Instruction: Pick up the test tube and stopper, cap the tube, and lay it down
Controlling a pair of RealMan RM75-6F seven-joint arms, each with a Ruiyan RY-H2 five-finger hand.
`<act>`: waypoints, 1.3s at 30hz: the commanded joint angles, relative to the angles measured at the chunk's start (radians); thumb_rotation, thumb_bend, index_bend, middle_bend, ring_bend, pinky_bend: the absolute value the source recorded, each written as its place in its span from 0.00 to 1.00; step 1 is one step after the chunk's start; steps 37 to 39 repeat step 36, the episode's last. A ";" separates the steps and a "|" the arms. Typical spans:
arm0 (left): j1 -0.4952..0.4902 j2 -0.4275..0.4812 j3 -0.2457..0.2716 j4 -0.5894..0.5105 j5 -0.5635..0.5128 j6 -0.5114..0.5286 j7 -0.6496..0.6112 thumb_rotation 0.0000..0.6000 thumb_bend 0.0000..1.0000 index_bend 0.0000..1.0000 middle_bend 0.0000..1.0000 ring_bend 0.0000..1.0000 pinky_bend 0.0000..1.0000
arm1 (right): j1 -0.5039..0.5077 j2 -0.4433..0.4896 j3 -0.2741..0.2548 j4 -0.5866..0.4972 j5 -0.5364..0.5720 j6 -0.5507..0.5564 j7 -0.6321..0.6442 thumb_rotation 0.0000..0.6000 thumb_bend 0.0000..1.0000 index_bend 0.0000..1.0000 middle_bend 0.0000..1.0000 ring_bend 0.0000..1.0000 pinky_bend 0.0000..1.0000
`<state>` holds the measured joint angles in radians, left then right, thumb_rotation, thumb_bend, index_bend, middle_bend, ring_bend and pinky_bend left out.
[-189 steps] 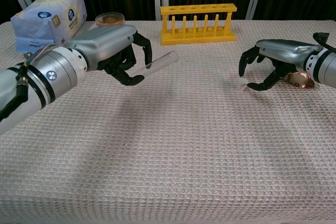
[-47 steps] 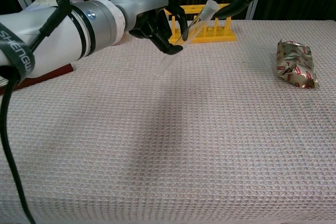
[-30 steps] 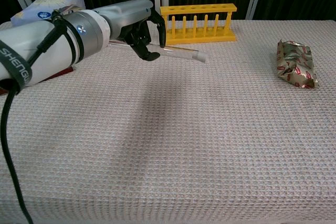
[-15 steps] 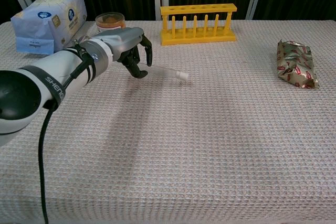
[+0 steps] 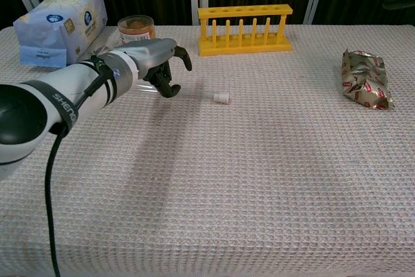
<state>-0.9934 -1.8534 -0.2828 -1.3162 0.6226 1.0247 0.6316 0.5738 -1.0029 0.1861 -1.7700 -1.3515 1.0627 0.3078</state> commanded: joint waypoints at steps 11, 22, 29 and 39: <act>0.306 0.503 0.135 -0.385 0.390 0.351 -0.149 1.00 0.18 0.16 0.31 0.22 0.30 | -0.174 0.030 -0.067 0.083 0.008 0.167 -0.058 1.00 0.13 0.19 0.22 0.16 0.19; 0.654 0.768 0.327 -0.238 0.738 0.610 -0.598 1.00 0.12 0.18 0.19 0.12 0.16 | -0.343 -0.045 -0.126 0.224 -0.035 0.344 -0.014 1.00 0.14 0.03 0.12 0.06 0.12; 0.813 0.749 0.416 -0.244 0.841 0.706 -0.593 1.00 0.12 0.19 0.19 0.12 0.16 | -0.407 -0.104 -0.156 0.249 -0.092 0.412 -0.012 1.00 0.14 0.03 0.12 0.06 0.12; 0.886 0.770 0.408 -0.278 0.818 0.717 -0.543 1.00 0.13 0.20 0.19 0.12 0.16 | -0.418 -0.107 -0.157 0.245 -0.122 0.414 -0.021 1.00 0.14 0.03 0.12 0.06 0.12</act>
